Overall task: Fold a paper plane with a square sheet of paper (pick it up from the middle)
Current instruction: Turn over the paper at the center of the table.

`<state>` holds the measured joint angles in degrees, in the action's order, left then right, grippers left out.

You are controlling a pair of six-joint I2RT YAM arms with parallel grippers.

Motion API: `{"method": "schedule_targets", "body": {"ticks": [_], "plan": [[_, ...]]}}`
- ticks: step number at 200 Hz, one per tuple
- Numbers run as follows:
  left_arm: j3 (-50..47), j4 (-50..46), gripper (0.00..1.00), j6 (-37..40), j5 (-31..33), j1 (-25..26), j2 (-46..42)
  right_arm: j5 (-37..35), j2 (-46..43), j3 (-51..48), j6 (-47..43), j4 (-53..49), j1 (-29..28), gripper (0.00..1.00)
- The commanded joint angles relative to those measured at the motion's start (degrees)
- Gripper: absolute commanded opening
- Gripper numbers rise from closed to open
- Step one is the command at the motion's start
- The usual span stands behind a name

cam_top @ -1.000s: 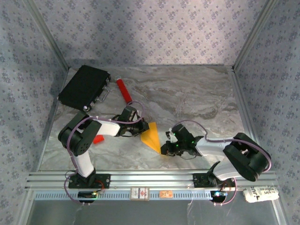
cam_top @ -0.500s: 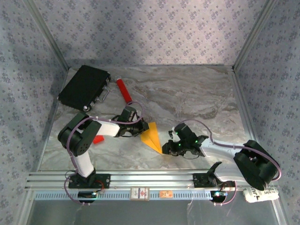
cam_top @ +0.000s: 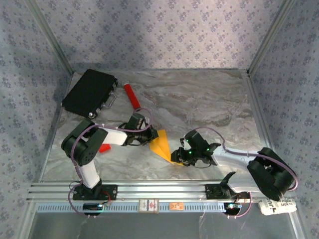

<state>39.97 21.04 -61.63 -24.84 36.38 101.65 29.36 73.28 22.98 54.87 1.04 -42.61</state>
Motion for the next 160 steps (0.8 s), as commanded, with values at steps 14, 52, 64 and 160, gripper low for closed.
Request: {"method": "schedule_targets", "body": {"ticks": [14,52,64,160], "plan": [[-1.73,-4.68,0.07,0.19,2.78,-0.25,-0.04,1.51,2.18,-0.18,1.37,1.68,0.30,0.33],[-1.82,-4.51,0.07,0.10,2.72,-0.22,-0.13,2.44,3.91,-0.06,1.68,4.11,0.21,0.31],[-1.82,-4.54,0.07,0.10,2.65,-0.18,-0.13,2.57,3.93,-0.22,2.12,5.20,0.17,0.30],[-2.44,-4.36,0.06,0.01,2.95,-0.24,-0.73,3.69,4.50,0.71,1.64,8.38,1.49,0.29]]}}
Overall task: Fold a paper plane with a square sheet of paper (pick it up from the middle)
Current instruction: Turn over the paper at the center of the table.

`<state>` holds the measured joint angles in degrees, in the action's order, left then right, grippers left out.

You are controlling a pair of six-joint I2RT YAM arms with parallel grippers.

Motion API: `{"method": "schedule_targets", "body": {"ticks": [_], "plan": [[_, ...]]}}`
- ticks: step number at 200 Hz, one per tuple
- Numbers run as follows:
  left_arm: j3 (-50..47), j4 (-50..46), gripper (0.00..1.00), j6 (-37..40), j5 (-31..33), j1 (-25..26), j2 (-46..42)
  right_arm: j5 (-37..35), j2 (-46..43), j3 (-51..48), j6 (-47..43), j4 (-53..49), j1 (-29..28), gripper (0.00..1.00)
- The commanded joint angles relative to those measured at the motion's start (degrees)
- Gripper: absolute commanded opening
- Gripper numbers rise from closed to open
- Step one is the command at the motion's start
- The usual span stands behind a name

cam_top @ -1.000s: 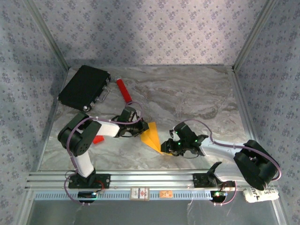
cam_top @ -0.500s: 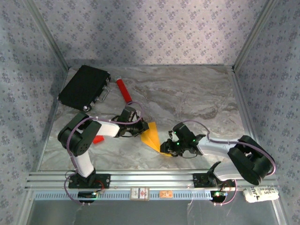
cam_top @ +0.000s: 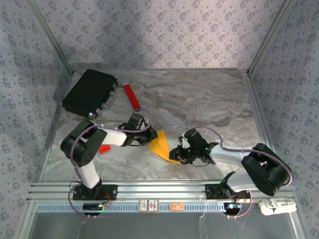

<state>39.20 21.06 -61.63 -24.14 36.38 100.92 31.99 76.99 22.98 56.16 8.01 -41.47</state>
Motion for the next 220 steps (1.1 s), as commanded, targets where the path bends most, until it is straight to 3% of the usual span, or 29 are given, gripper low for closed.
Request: {"method": "schedule_targets", "body": {"ticks": [1,48,123,149,188,220], "plan": [[-1.67,-4.37,0.07,-0.03,2.26,-0.20,-0.02,1.11,0.83,0.73,0.35,1.49,0.35,0.29],[-1.71,-4.11,0.06,-0.41,2.18,-0.23,-0.29,2.24,1.83,1.30,0.31,3.65,0.93,0.25],[-1.53,-3.31,0.08,-0.77,1.23,-0.36,-0.97,3.06,2.55,1.19,-0.60,4.18,1.07,0.09],[-0.73,-1.72,0.18,-0.79,-1.42,-0.87,-2.41,2.31,0.83,1.19,-2.09,1.81,1.21,0.07],[1.52,-5.10,0.43,1.12,-1.90,-0.83,-8.18,-1.19,-5.74,2.41,-7.38,-8.03,2.57,0.05],[2.13,-7.24,0.49,2.23,-0.86,-0.81,-12.43,-4.38,-10.96,5.00,-12.47,-18.70,4.48,0.05]]}}
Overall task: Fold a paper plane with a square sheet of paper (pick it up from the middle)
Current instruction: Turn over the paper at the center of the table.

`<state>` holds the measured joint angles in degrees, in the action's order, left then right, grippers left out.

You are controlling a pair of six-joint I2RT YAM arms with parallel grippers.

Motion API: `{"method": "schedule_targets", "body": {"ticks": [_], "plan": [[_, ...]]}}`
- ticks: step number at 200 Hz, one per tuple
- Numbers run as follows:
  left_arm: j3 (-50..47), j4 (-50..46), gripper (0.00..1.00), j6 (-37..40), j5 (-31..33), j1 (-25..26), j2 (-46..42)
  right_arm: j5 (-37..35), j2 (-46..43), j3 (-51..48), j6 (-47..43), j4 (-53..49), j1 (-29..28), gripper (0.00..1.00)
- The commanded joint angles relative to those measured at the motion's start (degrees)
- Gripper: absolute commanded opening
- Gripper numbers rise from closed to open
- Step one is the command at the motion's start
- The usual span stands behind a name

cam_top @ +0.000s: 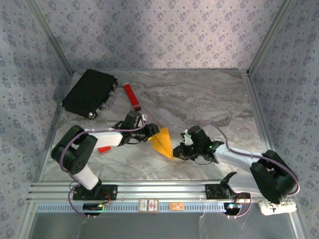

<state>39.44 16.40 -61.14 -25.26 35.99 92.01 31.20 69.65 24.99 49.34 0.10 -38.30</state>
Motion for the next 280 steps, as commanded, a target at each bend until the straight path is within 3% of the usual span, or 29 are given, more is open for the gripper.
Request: {"method": "schedule_targets", "body": {"ticks": [1,60,126,168,206,239,280], "plan": [[1.88,-2.59,0.49,1.78,0.28,-0.45,-3.68,-3.68,-3.89,3.02,-5.74,-11.07,1.40,0.05],[-1.16,-4.07,0.48,3.58,5.34,-0.38,-7.15,-10.05,-11.46,7.27,-11.97,-22.42,4.46,0.05],[-3.08,-3.99,0.48,5.37,7.97,-0.26,-9.74,-19.31,-11.70,15.28,-17.18,-31.51,4.32,0.06],[-2.84,-4.62,0.48,7.50,8.38,-0.24,-9.89,-26.47,-9.34,20.23,-18.17,-34.29,3.27,0.06],[-3.55,-5.88,0.48,8.45,10.01,-0.32,-11.52,-38.32,-5.57,25.78,-19.50,-44.38,1.26,0.06],[-4.83,-7.10,0.48,8.84,11.50,-0.86,-13.08,-44.33,-3.46,29.50,-21.51,-48.66,-0.59,0.06],[-5.66,-8.71,0.56,9.71,12.22,-2.18,-15.86,-51.81,-0.19,32.40,-23.04,-52.49,-3.19,0.06]]}}
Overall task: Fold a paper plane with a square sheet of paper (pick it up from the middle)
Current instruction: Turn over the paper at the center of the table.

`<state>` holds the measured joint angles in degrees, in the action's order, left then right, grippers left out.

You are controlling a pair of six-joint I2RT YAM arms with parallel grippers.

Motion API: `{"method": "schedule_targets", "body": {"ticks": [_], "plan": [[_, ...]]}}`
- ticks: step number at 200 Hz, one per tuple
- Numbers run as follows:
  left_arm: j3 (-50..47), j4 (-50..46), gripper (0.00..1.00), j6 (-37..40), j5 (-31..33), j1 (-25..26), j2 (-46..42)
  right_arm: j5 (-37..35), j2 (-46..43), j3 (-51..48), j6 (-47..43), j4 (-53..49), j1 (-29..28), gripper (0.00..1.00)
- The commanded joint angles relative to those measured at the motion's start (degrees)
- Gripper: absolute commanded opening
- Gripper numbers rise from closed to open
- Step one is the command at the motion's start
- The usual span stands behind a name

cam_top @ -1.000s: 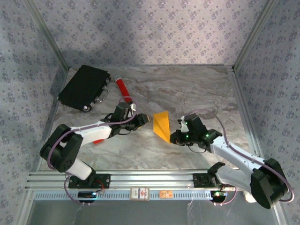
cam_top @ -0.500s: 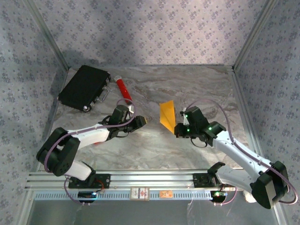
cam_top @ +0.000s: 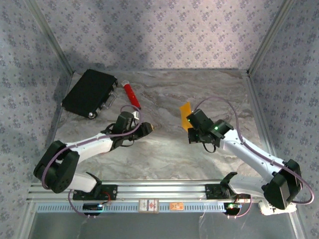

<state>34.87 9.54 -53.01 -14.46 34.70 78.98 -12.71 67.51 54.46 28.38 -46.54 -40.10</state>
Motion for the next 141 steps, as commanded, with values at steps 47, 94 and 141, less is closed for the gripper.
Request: {"method": "schedule_targets", "body": {"ticks": [47,94,141], "plan": [[-3.42,-3.18,0.66,2.36,2.07,-3.04,-6.87,-18.47,7.41,7.40,-2.24,-12.28,-5.35,0.04],[-4.55,-5.36,0.82,3.70,2.70,-5.13,-10.58,-27.74,13.02,10.43,1.65,-19.23,-7.78,0.04],[-4.90,-6.52,0.93,3.71,3.42,-5.56,-12.12,-28.83,18.44,10.64,2.69,-20.02,-9.90,0.05]]}}
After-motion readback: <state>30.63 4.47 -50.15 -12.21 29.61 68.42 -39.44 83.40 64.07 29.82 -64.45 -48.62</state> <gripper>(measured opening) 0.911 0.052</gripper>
